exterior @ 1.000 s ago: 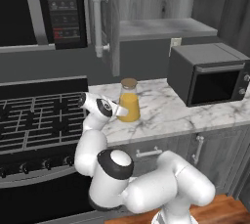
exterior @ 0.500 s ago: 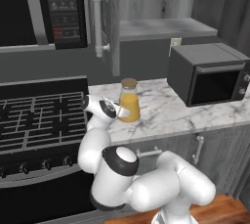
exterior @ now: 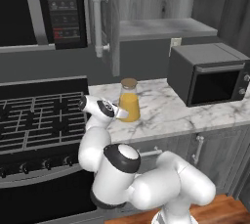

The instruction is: There is a tray on the dining counter. Grab the cup, mug, and pitcher and place them on the tray. The pitcher may be placed next to the tray if it cannot fit the tray.

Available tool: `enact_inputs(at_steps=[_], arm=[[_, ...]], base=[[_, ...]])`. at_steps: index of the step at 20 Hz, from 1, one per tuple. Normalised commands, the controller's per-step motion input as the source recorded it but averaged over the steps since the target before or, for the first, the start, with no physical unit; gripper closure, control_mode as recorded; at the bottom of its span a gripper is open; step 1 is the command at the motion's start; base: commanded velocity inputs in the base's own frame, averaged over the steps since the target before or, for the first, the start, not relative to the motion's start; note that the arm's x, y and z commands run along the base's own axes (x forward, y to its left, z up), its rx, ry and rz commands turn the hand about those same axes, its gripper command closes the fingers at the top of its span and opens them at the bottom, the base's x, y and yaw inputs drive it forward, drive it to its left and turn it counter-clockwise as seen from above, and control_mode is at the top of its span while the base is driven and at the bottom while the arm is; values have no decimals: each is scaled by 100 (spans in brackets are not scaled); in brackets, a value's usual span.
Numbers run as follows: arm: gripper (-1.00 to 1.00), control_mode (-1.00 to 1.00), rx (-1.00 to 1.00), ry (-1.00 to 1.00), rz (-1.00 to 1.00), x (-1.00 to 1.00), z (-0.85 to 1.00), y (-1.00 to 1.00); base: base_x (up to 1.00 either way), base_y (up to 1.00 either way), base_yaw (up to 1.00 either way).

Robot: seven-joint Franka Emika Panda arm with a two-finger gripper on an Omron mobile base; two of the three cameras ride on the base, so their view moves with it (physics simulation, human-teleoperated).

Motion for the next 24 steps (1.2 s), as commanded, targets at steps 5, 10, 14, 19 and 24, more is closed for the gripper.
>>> enact_inputs(at_steps=[5, 10, 14, 19, 24], arm=[[-100, -100, 0, 0, -9, 19, 0, 7], [-100, -100, 0, 0, -10, 22, 0, 0], [-100, -100, -1, 0, -9, 21, 0, 2], [-100, -100, -2, 0, -5, 19, 0, 3], [-100, -100, -3, 0, -1, 14, 0, 0]], base=[[0, 0, 0], [0, 0, 0], [0, 0, 0], [0, 0, 0], [0, 0, 0]])
